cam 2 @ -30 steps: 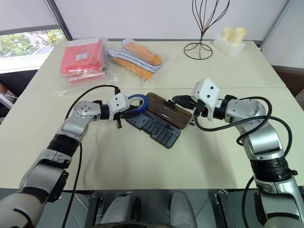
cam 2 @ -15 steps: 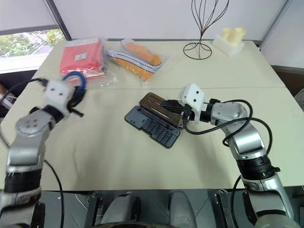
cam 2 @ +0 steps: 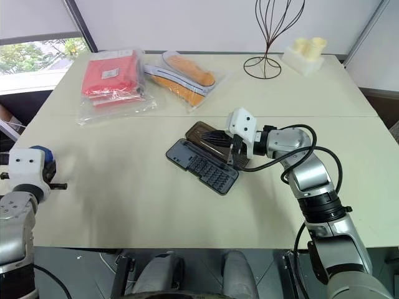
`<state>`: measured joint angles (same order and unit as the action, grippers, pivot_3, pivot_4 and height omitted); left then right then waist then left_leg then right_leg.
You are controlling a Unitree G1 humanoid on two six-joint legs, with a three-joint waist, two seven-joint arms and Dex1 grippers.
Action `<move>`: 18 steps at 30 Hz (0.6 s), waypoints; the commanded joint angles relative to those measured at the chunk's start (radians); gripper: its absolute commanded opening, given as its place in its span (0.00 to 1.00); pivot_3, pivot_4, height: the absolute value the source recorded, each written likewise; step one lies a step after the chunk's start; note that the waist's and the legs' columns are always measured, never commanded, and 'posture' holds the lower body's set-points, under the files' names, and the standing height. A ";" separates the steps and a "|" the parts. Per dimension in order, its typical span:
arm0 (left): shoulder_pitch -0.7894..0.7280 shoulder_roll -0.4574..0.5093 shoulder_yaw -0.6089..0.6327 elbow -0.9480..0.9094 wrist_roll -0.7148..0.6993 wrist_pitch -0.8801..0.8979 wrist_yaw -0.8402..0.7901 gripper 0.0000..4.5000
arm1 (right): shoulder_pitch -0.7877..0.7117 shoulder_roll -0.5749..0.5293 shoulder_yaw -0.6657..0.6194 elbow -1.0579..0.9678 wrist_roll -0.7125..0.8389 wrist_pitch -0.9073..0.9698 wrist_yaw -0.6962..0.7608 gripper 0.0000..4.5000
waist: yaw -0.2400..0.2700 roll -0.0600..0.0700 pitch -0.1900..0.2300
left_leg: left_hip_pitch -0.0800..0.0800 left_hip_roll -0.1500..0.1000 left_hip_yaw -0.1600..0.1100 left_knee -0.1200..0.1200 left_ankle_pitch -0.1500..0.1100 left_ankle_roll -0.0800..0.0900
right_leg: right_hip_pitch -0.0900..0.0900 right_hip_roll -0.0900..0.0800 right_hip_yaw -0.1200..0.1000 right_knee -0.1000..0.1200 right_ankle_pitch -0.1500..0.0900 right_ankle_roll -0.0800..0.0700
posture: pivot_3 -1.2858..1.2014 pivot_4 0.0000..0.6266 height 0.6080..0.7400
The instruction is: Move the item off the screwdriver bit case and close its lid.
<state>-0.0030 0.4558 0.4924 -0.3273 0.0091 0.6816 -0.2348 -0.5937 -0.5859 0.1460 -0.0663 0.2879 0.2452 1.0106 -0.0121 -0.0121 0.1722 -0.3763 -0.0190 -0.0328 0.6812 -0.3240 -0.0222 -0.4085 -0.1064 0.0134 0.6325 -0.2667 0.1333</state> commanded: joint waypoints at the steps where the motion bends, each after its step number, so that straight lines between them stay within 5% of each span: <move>1: 0.006 0.006 0.025 0.037 -0.009 -0.033 0.021 0.09 | -0.015 -0.005 -0.023 -0.042 0.006 -0.004 -0.002 0.00 | -0.002 0.000 0.000 | 0.000 0.000 0.000 0.000 0.000 0.000 | 0.000 0.000 0.000 0.000 0.000 0.000 | 0.52 0.24 1.00; 3: 0.006 0.013 0.023 0.072 -0.007 -0.047 0.022 0.09 | -0.007 -0.012 -0.029 -0.054 0.007 0.002 -0.005 0.00 | -0.002 0.000 0.000 | 0.000 0.000 0.000 -0.001 0.000 0.000 | -0.001 0.000 0.000 0.000 0.000 0.000 | 0.52 0.24 1.00; 11: -0.022 0.034 0.013 0.143 -0.020 -0.093 0.028 0.96 | 0.023 -0.032 -0.049 -0.094 0.011 0.023 -0.028 0.00 | 0.001 0.000 0.000 | 0.000 0.000 0.000 -0.001 -0.001 0.001 | -0.001 -0.002 -0.001 0.000 0.000 0.000 | 0.52 0.24 1.00; 18: -0.082 0.034 -0.008 0.053 -0.071 -0.095 0.017 0.98 | 0.046 -0.046 -0.063 -0.123 0.017 0.051 -0.038 0.00 | 0.002 0.000 0.000 | -0.001 -0.001 0.001 -0.001 -0.001 0.001 | -0.001 -0.006 -0.002 0.000 0.000 0.000 | 0.52 0.24 1.00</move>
<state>-0.0573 0.4738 0.4822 -0.2022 -0.0400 0.6009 -0.2150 -0.5472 -0.6145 0.1185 -0.1472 0.2896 0.2934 0.9784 -0.0105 -0.0122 0.1723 -0.3771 -0.0204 -0.0321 0.6808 -0.3242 -0.0220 -0.4090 -0.1126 0.0107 0.6324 -0.2666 0.1334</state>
